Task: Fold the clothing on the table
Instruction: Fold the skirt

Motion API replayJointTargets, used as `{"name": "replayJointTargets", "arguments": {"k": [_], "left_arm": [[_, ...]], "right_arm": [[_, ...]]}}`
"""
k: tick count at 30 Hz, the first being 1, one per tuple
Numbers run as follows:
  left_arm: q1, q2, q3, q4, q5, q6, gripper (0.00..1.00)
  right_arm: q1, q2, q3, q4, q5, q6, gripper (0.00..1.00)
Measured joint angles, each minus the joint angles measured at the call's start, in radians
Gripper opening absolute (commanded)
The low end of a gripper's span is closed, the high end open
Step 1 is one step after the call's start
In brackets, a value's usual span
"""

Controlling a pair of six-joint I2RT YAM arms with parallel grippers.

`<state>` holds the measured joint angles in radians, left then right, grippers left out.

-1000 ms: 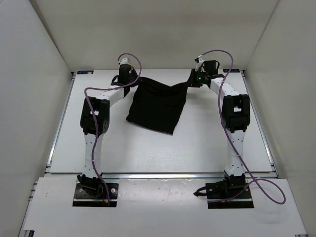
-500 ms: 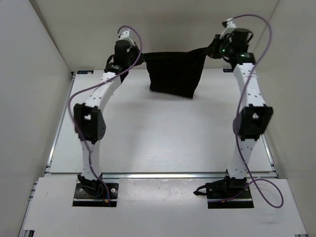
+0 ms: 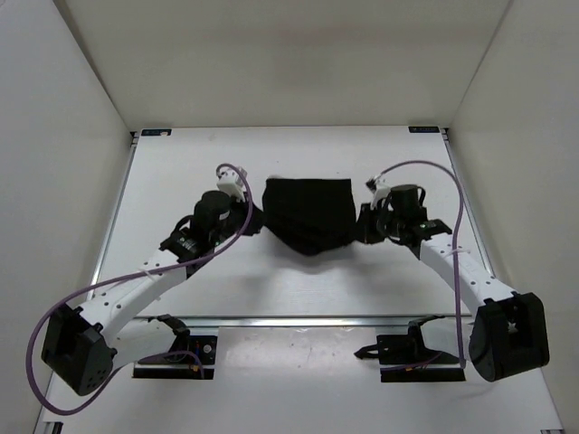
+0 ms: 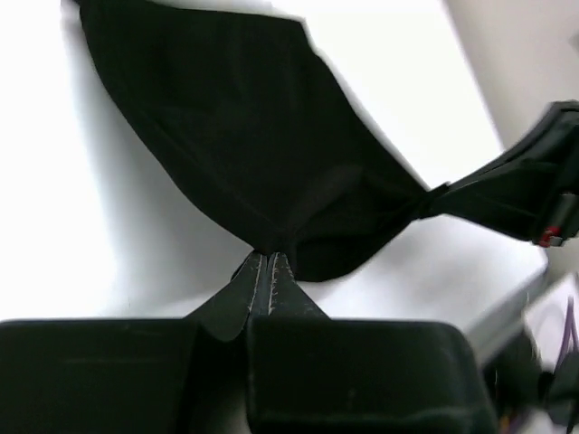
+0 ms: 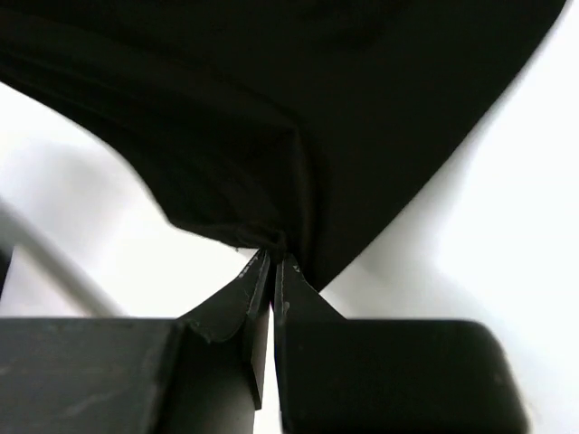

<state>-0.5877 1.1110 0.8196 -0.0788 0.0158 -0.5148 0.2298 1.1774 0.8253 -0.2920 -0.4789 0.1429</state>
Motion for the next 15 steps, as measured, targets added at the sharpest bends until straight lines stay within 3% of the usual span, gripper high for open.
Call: {"name": "replayJointTargets", "arguments": {"k": [3, 7, 10, 15], "left_arm": [[-0.007, -0.058, -0.097, -0.058, 0.004, -0.045, 0.00], [0.144, -0.054, -0.122, -0.063, 0.035, -0.091, 0.00], [0.227, 0.083, -0.063, -0.053, 0.034, -0.095, 0.00], [0.265, 0.420, 0.067, -0.039, 0.084, -0.105, 0.00]], "right_arm": [[0.040, 0.001, -0.116, -0.050, -0.005, 0.049, 0.01], [0.035, 0.087, -0.053, -0.021, -0.023, 0.094, 0.00], [0.029, 0.235, 0.079, 0.021, -0.034, 0.095, 0.00], [0.009, 0.515, 0.305, 0.058, -0.076, 0.080, 0.00]]}}
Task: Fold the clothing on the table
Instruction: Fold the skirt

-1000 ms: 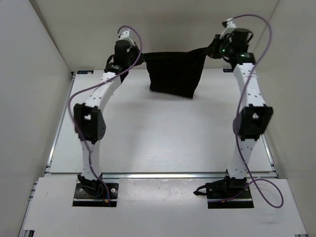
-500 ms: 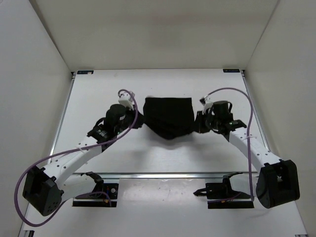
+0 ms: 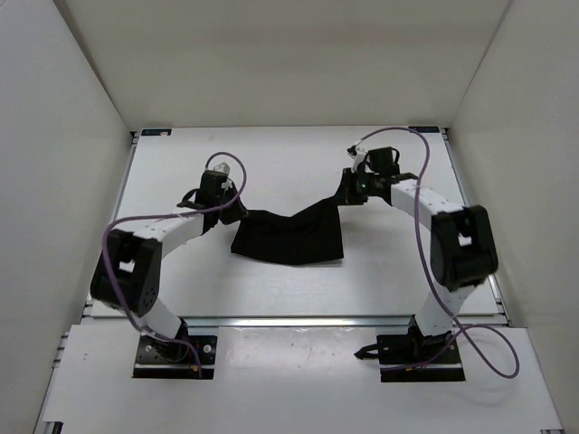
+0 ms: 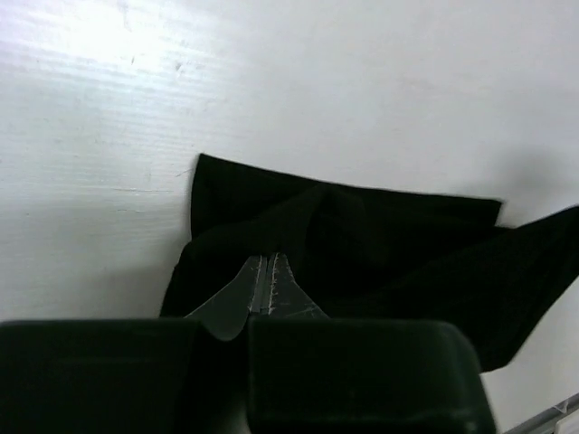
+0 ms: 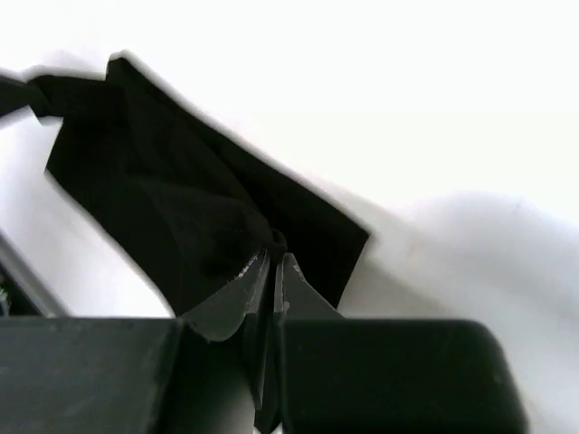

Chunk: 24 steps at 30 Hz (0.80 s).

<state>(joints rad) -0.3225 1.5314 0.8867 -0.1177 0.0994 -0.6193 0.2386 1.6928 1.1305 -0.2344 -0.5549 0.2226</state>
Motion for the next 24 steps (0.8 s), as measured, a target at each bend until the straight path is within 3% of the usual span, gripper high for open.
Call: {"name": "replayJointTargets", "arguments": {"k": [2, 6, 8, 10, 12, 15, 17, 21, 24], "left_arm": [[0.006, 0.087, 0.017, -0.004, 0.016, -0.007, 0.00], [0.017, 0.160, 0.043, -0.031, 0.024, -0.009, 0.12], [0.025, 0.180, 0.079, -0.038, 0.031, -0.005, 0.32], [0.040, 0.200, 0.125, -0.039, 0.042, -0.006, 0.41], [0.056, 0.216, 0.163, -0.034, 0.046, -0.005, 0.54], [0.074, 0.219, 0.200, -0.034, 0.050, 0.006, 0.82], [0.082, 0.217, 0.214, -0.037, 0.052, 0.019, 0.92], [0.074, 0.181, 0.216, -0.073, 0.050, 0.055, 0.98], [0.039, 0.106, 0.191, -0.091, 0.042, 0.098, 0.95]], "right_arm": [[-0.003, 0.119, 0.097, -0.007, -0.009, -0.016, 0.00], [-0.003, 0.301, 0.261, -0.055, -0.010, -0.044, 0.01], [-0.003, 0.358, 0.320, -0.083, -0.008, -0.055, 0.00], [-0.004, 0.388, 0.359, -0.110, -0.003, -0.065, 0.04], [-0.005, 0.396, 0.378, -0.133, 0.000, -0.071, 0.16], [-0.010, 0.396, 0.396, -0.148, 0.005, -0.080, 0.22], [-0.018, 0.395, 0.402, -0.159, 0.005, -0.084, 0.31], [-0.032, 0.357, 0.368, -0.170, 0.015, -0.093, 0.46], [-0.038, 0.269, 0.276, -0.160, 0.025, -0.095, 0.48]]}}
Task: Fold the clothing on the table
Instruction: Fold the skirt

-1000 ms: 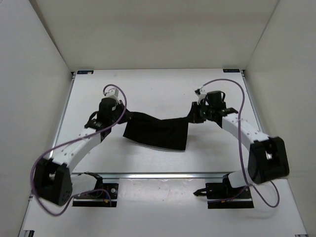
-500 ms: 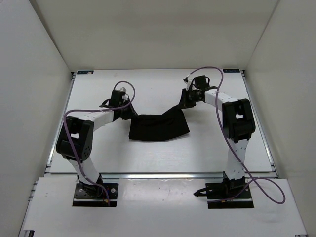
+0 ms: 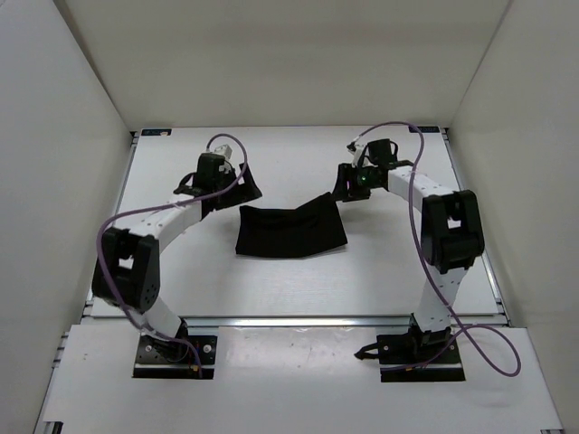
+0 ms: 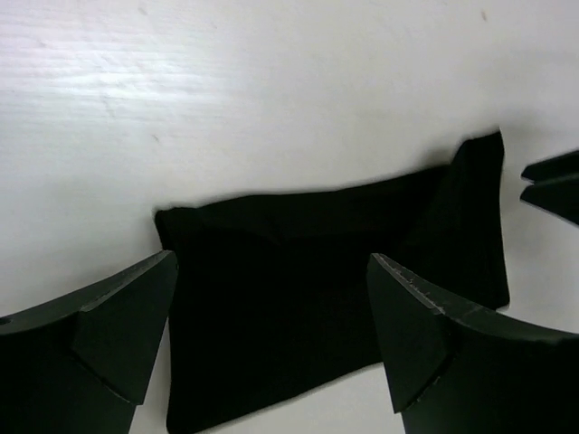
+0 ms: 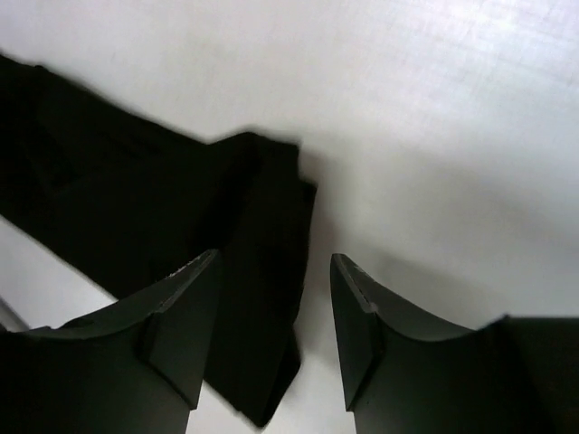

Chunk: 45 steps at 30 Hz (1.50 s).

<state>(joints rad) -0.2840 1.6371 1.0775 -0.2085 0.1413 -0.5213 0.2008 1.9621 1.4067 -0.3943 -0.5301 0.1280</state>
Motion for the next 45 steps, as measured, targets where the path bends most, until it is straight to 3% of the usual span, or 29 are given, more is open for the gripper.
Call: {"name": "replayJointTargets", "arguments": {"k": [6, 8, 9, 13, 22, 33, 45], "left_arm": [[-0.123, -0.240, -0.218, 0.054, -0.010, 0.023, 0.65], [-0.140, -0.286, -0.280, 0.064, -0.009, 0.008, 0.42], [-0.140, -0.297, -0.303, 0.072, -0.009, 0.002, 0.31], [-0.128, -0.297, -0.359, 0.122, 0.005, -0.030, 0.03], [-0.121, -0.111, -0.311, 0.217, 0.071, -0.074, 0.00], [-0.100, -0.010, -0.298, 0.248, 0.117, -0.105, 0.00], [-0.102, 0.041, -0.291, 0.257, 0.017, -0.124, 0.00]], "right_arm": [[0.001, -0.212, -0.241, 0.059, -0.014, 0.002, 0.46], [0.001, -0.238, -0.294, 0.072, -0.025, 0.004, 0.46], [0.003, -0.242, -0.315, 0.078, -0.031, 0.005, 0.38], [0.022, -0.242, -0.351, 0.093, -0.047, 0.013, 0.24], [0.106, -0.139, -0.178, 0.154, -0.110, 0.033, 0.05], [0.139, 0.045, -0.176, 0.225, -0.174, 0.088, 0.10], [0.051, 0.101, -0.152, 0.399, -0.172, 0.240, 0.07]]}}
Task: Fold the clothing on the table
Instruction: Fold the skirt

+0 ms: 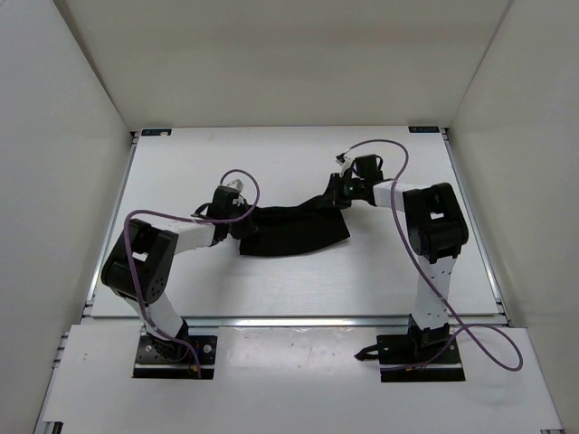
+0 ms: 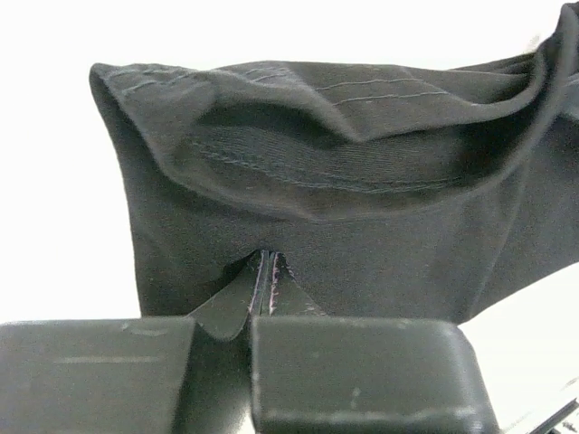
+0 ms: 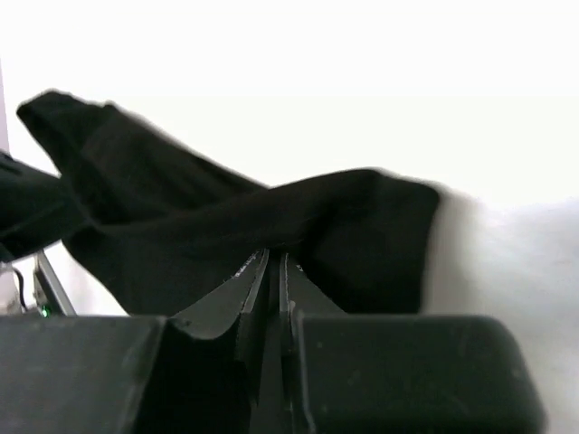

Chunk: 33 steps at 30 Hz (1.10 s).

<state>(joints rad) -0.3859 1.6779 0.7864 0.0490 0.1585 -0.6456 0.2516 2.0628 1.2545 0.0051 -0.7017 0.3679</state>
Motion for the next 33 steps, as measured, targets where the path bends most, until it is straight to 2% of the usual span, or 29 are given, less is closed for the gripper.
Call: {"name": "replayJointTargets", "arguments": {"k": [9, 13, 19, 25, 31, 33], "left_arm": [[0.025, 0.011, 0.008, 0.003, 0.016, -0.003, 0.00], [0.043, 0.022, 0.072, 0.014, 0.050, -0.018, 0.00], [0.044, 0.135, 0.232, 0.102, 0.098, -0.079, 0.00], [0.054, 0.292, 0.282, 0.140, 0.130, -0.134, 0.00], [0.121, 0.306, 0.312, 0.171, 0.153, -0.153, 0.00], [0.155, 0.288, 0.327, 0.201, 0.163, -0.157, 0.00]], "right_arm": [[-0.068, 0.010, 0.005, 0.059, 0.023, 0.069, 0.06], [-0.063, 0.000, -0.006, 0.065, 0.035, 0.073, 0.06], [-0.049, -0.072, -0.082, 0.071, 0.035, 0.073, 0.06], [-0.050, -0.148, -0.159, 0.076, 0.040, 0.071, 0.07], [-0.068, -0.237, -0.203, 0.068, 0.043, 0.064, 0.06], [-0.071, -0.262, -0.203, 0.067, 0.043, 0.055, 0.01]]}}
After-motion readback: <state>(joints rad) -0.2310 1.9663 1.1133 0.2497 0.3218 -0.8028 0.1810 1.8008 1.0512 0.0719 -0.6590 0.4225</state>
